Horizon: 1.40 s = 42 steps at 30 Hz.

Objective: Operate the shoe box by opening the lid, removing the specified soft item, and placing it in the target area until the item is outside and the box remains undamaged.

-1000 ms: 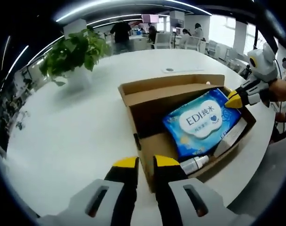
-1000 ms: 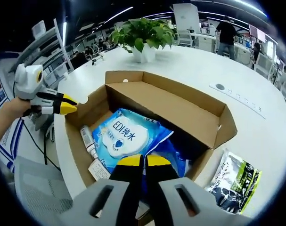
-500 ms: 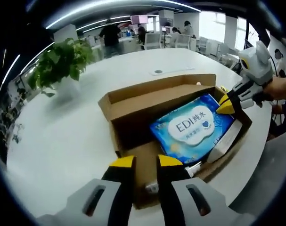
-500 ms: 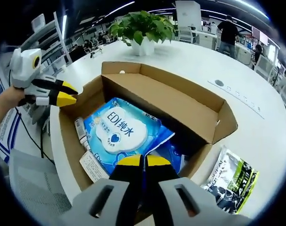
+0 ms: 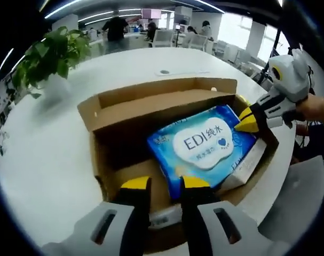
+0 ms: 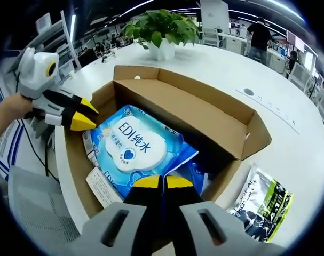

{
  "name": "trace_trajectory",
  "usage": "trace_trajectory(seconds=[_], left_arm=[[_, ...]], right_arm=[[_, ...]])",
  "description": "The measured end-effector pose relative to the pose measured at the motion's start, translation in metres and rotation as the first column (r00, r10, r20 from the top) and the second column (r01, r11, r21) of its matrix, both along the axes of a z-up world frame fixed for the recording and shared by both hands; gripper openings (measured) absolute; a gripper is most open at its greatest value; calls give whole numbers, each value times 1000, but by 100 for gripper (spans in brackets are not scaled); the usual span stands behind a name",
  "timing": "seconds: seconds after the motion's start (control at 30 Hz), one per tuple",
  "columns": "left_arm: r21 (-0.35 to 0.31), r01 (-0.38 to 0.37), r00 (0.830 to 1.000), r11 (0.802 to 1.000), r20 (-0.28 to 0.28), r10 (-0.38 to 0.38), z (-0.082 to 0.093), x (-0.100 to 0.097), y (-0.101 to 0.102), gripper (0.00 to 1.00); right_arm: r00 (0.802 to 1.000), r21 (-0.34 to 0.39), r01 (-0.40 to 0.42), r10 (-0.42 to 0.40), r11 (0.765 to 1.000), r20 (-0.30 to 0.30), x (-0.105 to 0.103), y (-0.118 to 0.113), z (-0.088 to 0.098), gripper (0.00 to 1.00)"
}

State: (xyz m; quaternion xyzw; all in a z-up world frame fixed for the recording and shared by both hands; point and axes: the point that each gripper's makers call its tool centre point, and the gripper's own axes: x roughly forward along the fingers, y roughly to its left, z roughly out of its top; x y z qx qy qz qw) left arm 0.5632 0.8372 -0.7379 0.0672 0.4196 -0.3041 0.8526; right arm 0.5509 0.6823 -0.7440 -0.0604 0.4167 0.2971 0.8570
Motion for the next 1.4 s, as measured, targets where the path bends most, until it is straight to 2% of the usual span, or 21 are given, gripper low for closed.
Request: trace_trajectory(seconds=[0.33, 0.43, 0.77, 1.07, 1.4], left_arm=[[-115, -81, 991, 990, -112, 68, -18, 8, -14, 12], [-118, -95, 989, 988, -128, 80, -21, 7, -16, 9], [-65, -67, 994, 996, -87, 61, -20, 7, -17, 0], [-65, -71, 997, 995, -46, 68, -4, 8, -14, 0], [-79, -76, 997, 994, -6, 76, 21, 8, -16, 0]], right_arm=[[1000, 8, 5, -5, 1000, -2, -1, -1, -2, 0], [1000, 14, 11, -11, 1000, -5, -1, -1, -2, 0], [999, 36, 41, -41, 999, -3, -1, 1, 4, 0], [998, 64, 55, -55, 996, 3, -5, 2, 15, 0], [995, 121, 93, -97, 988, 22, -3, -2, 37, 0]])
